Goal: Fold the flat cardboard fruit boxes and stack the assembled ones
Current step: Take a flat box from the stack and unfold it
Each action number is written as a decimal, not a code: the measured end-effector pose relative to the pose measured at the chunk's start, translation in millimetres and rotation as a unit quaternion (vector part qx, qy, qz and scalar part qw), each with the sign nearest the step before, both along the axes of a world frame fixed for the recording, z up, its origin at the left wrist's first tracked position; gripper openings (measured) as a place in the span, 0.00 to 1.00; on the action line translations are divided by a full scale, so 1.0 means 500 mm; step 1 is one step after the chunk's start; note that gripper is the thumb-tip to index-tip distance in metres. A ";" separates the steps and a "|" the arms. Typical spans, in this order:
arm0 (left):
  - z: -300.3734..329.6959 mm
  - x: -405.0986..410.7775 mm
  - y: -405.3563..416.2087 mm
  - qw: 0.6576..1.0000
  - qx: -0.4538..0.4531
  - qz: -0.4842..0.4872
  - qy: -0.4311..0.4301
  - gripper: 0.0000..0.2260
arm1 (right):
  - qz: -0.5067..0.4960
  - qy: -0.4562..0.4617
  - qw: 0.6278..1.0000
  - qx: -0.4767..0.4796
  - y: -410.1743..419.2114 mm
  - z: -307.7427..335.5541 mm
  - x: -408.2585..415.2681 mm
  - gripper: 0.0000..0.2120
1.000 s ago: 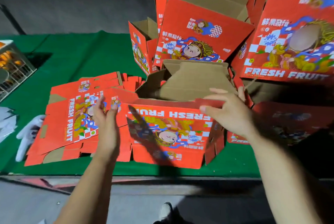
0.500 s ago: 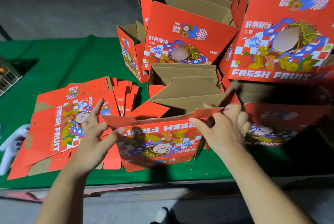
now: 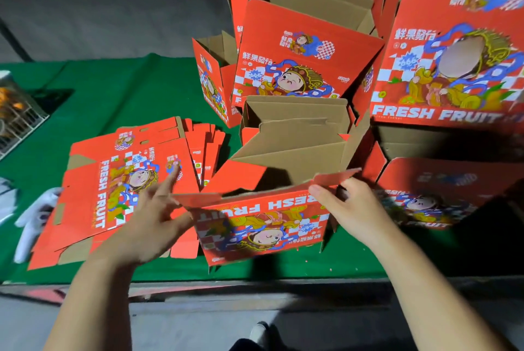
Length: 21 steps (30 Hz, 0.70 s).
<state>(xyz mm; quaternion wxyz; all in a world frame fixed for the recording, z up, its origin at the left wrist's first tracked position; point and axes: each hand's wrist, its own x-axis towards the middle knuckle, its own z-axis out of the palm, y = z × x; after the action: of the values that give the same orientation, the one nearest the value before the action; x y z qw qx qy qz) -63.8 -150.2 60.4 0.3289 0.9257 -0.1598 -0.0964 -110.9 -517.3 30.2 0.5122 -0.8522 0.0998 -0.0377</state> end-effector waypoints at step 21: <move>-0.069 -0.035 -0.120 0.933 -0.287 0.214 -0.034 0.35 | -0.072 -0.038 0.996 -0.047 -0.041 -0.017 -0.036 0.17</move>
<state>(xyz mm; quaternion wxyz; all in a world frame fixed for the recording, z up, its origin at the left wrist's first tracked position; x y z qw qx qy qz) -81.0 -210.4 26.0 0.5880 0.8067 0.0100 0.0583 -129.1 -537.7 21.6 0.4711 -0.8638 0.1398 -0.1112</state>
